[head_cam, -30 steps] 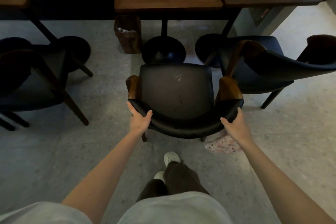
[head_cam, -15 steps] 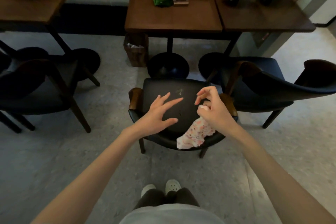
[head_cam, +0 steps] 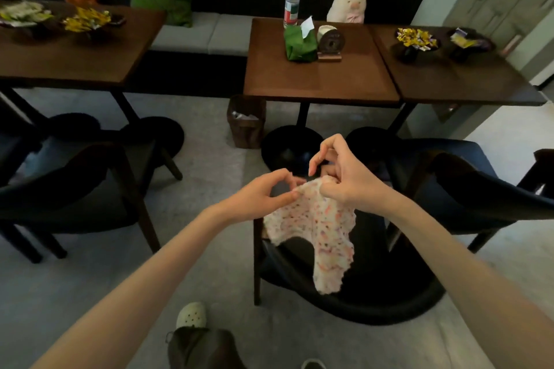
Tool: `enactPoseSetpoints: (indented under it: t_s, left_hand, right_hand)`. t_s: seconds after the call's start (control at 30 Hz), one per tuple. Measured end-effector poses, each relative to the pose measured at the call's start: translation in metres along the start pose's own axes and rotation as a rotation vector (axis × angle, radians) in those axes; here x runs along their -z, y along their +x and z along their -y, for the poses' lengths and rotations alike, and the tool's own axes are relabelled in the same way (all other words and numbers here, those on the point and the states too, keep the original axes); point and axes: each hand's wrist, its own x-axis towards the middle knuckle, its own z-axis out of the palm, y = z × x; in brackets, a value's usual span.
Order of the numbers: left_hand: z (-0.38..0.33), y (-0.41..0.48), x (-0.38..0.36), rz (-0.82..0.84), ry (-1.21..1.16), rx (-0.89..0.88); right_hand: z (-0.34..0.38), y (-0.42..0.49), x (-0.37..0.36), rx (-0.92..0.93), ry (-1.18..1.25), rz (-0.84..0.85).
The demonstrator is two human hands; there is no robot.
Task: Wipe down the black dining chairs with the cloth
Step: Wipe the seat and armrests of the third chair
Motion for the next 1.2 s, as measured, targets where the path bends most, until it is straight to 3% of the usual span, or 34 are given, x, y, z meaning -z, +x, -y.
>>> enactPoseSetpoints:
  t_s: [0.23,0.5,0.83,1.2]
  left_hand:
    - [0.079,-0.001,0.129,0.118,0.181,0.036]
    - [0.125,0.052,0.202,0.21,0.376,-0.047]
    - [0.159,0.18,0.203,0.309,0.397,-0.09]
    - [0.138,0.295,0.144,0.541,0.002,0.252]
  right_hand:
    - [-0.001,0.093,-0.062,-0.181,-0.256,0.037]
    - [-0.011,0.149,-0.083,-0.421,-0.325,-0.265]
    - [-0.071,0.178,-0.059,-0.607,-0.199,-0.761]
    - [-0.106,0.198,-0.023,-0.84,0.108,-1.099]
